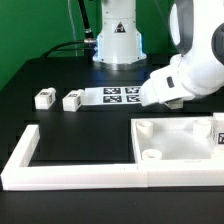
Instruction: Assemble square table
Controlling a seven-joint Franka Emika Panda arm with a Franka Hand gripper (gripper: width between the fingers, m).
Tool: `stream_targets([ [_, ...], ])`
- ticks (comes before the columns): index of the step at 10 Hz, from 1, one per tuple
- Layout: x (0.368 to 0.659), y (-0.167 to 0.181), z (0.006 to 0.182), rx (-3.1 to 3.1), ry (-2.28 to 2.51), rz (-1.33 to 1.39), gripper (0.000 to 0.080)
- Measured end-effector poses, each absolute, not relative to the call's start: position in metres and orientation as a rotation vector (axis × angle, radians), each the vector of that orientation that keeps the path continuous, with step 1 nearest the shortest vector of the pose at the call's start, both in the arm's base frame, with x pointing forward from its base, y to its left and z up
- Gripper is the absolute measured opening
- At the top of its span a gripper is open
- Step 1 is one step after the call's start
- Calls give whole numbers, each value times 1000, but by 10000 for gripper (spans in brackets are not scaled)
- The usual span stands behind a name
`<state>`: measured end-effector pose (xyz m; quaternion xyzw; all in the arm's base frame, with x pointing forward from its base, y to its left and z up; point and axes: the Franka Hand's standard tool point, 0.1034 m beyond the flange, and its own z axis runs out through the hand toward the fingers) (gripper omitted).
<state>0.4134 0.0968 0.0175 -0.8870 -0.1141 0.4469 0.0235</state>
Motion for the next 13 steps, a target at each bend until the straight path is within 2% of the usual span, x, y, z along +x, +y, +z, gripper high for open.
stream_targets([
  [1,413,97,17,-2746,-352,1383,358],
  [2,413,96,18,-2745,-352,1384,291],
  [7,414,96,18,-2745,-351,1383,291],
  [8,416,95,22,-2742,-343,1393,291],
  [11,469,75,89,-2776,-281,1285,291],
  [12,480,65,119,-2768,-263,1281,291],
  [13,490,52,141,-2752,-230,1285,291],
])
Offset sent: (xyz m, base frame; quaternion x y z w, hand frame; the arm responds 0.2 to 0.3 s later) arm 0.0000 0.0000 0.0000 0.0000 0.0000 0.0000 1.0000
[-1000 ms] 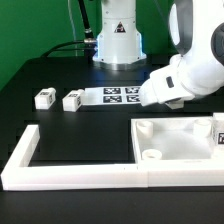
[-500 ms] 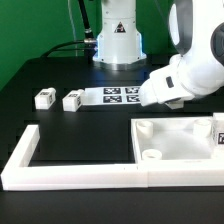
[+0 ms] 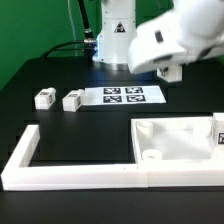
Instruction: Assemble square table
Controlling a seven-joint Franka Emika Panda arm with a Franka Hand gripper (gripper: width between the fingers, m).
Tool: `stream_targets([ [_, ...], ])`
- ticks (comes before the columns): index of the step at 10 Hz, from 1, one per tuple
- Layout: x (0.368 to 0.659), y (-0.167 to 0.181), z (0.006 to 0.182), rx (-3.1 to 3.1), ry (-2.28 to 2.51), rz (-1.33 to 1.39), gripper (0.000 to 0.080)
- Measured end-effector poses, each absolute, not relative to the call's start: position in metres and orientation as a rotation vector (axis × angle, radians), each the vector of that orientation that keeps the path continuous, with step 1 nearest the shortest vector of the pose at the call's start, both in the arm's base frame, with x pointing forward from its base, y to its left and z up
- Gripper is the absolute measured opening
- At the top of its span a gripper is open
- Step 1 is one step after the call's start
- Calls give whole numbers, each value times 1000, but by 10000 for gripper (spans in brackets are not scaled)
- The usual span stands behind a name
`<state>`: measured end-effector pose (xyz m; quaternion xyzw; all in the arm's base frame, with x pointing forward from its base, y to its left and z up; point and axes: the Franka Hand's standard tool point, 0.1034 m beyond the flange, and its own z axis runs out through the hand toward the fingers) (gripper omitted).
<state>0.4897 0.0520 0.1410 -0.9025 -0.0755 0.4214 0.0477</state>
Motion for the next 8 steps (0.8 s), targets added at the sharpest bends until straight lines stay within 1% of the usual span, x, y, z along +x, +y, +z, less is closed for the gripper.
stream_targets([
  [1,496,43,145,-2777,-209,1210,291],
  [2,502,43,143,-2839,-208,1068,291],
  [4,503,40,143,-2897,-200,910,291],
  [5,521,42,140,-2883,-137,846,291],
  [6,551,44,149,-2895,-95,762,291],
  [7,583,43,163,-2910,-37,575,291],
  [8,601,36,178,-2947,-21,412,291],
])
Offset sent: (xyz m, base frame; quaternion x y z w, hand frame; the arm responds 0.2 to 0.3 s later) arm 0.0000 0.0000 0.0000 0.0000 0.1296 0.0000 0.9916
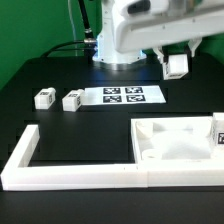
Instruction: Assemble square table
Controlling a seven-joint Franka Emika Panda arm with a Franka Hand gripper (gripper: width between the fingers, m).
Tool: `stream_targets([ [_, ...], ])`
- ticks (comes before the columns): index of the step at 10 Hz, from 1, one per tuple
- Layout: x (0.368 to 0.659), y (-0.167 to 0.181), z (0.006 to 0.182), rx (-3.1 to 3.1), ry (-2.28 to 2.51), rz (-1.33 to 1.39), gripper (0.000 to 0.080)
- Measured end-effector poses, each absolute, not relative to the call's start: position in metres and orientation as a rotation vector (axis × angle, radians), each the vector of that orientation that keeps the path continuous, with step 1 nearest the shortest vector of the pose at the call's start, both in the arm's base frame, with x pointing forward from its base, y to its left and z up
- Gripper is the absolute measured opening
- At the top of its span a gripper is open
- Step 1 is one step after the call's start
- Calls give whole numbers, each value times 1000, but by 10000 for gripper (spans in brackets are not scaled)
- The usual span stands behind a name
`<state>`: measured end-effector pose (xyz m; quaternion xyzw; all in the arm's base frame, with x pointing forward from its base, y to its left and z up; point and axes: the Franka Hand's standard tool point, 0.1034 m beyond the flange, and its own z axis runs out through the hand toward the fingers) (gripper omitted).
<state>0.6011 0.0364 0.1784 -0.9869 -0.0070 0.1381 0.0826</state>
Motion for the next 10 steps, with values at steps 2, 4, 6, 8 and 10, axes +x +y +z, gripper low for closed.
stream_targets([
  [2,594,36,170,-2980,-3,244,292],
  [4,601,32,165,-3003,16,41,292],
  [6,603,24,139,-2992,64,-131,292],
  [8,643,11,150,-2980,61,-348,292],
  [10,657,2,165,-2988,76,-557,292],
])
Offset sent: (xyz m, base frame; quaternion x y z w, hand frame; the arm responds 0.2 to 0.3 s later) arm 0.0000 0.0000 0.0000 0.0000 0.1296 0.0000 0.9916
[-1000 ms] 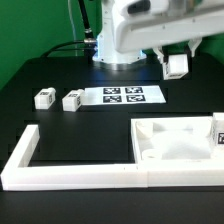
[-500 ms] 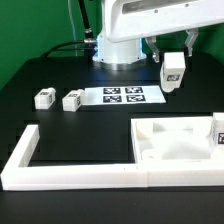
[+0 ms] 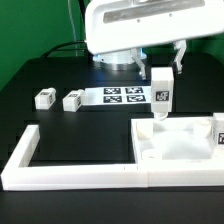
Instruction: Assemble square table
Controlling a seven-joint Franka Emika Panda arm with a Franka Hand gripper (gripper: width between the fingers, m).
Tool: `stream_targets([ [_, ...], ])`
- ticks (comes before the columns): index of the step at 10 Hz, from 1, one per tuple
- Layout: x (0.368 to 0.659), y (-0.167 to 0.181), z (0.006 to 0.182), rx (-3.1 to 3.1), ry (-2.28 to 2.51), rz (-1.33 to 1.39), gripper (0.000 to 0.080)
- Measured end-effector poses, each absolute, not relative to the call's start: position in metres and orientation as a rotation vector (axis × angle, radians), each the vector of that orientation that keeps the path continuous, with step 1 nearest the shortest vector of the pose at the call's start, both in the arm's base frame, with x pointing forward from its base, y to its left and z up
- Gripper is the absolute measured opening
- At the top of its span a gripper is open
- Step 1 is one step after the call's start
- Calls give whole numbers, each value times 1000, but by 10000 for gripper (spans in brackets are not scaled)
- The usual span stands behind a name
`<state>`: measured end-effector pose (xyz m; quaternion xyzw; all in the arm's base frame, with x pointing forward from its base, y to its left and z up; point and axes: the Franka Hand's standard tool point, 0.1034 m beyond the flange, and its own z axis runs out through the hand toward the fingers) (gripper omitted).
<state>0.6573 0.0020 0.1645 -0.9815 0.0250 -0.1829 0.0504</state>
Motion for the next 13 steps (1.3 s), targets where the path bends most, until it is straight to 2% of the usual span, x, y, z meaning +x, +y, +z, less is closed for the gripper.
stream_targets([
  [3,656,-16,161,-3013,74,-914,292],
  [6,655,-26,148,-3021,84,-955,292],
  [9,652,-14,126,-3016,81,-905,292],
  [11,647,-1,120,-3012,59,-889,292],
  [13,645,-4,108,-3023,62,-877,292],
])
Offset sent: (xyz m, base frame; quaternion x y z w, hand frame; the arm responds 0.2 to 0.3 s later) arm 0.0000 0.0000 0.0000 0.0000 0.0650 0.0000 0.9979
